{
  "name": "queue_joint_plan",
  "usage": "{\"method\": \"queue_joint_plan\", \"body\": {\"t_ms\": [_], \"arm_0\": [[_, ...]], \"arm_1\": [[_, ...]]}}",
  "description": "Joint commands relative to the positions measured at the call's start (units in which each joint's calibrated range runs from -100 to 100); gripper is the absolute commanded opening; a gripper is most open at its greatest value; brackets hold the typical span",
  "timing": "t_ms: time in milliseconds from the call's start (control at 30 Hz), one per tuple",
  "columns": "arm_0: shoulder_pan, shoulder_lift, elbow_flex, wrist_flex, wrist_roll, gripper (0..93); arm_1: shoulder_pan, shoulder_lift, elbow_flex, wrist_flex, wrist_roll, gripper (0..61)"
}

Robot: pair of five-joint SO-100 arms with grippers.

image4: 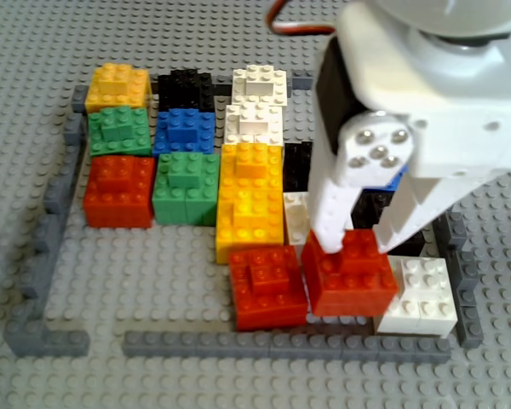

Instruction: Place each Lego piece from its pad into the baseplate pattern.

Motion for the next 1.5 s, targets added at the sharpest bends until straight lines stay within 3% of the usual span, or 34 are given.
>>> {"method": "queue_joint_plan", "body": {"t_ms": [0,433,867,933,1067,1467], "arm_0": [[-2.64,-3.71,1.57,0.51,0.19,0.5],[-12.73,-6.71,5.9,0.51,-0.2,0.5],[-21.79,-2.77,11.05,-0.31,-0.2,0.6],[-22.81,1.27,10.42,-1.77,-0.2,0.6],[-23.61,4.96,9.16,-5.43,0.14,0.8],[-22.95,17.23,-1.41,-6.33,0.24,0.9]], "arm_1": [[0.2,-0.6,0.54,-1.33,-0.34,0.2],[0.56,-0.51,4.88,-4.25,-0.29,0.2],[1.21,0.86,7.95,-9.95,0.49,0.3],[1.21,1.03,7.95,-10.11,0.2,11.0],[1.29,0.35,8.13,-9.46,0.44,19.4],[-2.49,-11.41,-0.45,3.31,3.96,21.8]]}}
